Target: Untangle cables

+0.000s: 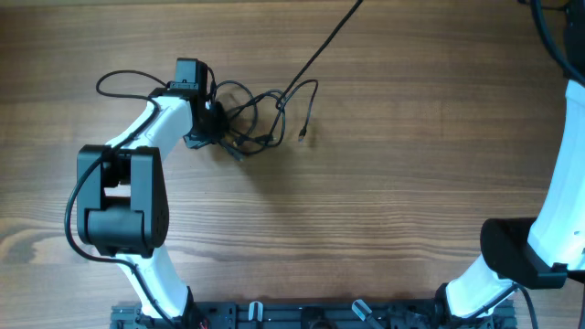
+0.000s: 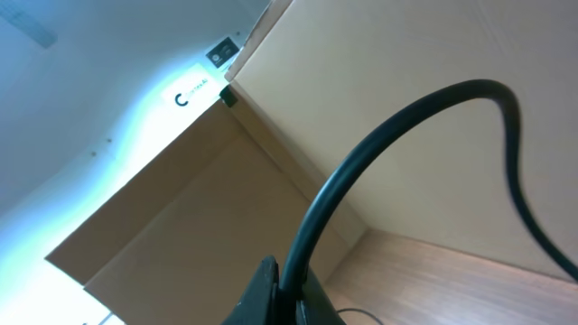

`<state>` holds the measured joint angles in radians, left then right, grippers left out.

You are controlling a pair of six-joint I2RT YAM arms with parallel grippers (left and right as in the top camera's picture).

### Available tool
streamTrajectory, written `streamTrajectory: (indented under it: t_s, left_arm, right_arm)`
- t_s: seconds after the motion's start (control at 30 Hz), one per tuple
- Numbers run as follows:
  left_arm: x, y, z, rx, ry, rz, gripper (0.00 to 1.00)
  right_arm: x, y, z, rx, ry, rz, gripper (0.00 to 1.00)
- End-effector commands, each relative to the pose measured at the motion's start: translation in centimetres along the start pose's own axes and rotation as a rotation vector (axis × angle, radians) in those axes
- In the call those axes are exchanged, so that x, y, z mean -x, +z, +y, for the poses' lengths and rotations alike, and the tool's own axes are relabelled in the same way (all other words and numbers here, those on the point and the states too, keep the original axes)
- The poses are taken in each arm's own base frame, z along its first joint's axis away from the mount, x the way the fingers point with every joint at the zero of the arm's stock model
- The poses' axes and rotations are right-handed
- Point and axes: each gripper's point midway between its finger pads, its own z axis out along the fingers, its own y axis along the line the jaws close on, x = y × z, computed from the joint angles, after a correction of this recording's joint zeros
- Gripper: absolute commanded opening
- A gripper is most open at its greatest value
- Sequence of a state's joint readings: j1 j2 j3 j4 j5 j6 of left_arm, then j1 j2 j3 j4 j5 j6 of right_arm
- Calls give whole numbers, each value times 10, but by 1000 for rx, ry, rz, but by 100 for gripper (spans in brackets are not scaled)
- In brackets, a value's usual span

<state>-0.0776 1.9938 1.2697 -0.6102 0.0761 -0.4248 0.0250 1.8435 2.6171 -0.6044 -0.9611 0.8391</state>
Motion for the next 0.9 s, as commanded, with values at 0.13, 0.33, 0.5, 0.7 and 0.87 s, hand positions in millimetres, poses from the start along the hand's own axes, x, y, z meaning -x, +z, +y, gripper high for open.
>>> streamTrajectory:
  t_s: [0.13, 0.33, 0.5, 0.7, 0.87]
  left_arm:
    - [8, 27, 32, 153, -18, -44, 4]
    - [-3, 50, 40, 177, -19, 2, 4]
    - [-5, 56, 42, 181, -11, 11, 4]
    - [-1, 41, 40, 149, 13, 14, 4]
    - [-5, -5, 23, 64, 26, 20, 4]
  right_arm:
    - [13, -15, 45, 80, -28, -48, 5]
    - [30, -22, 83, 206, -71, -105, 4]
    - [7, -13, 29, 22, -64, -34, 5]
    - [-35, -38, -112, -586, -33, 31, 4]
    - [-77, -54, -184, -809, -31, 205, 5]
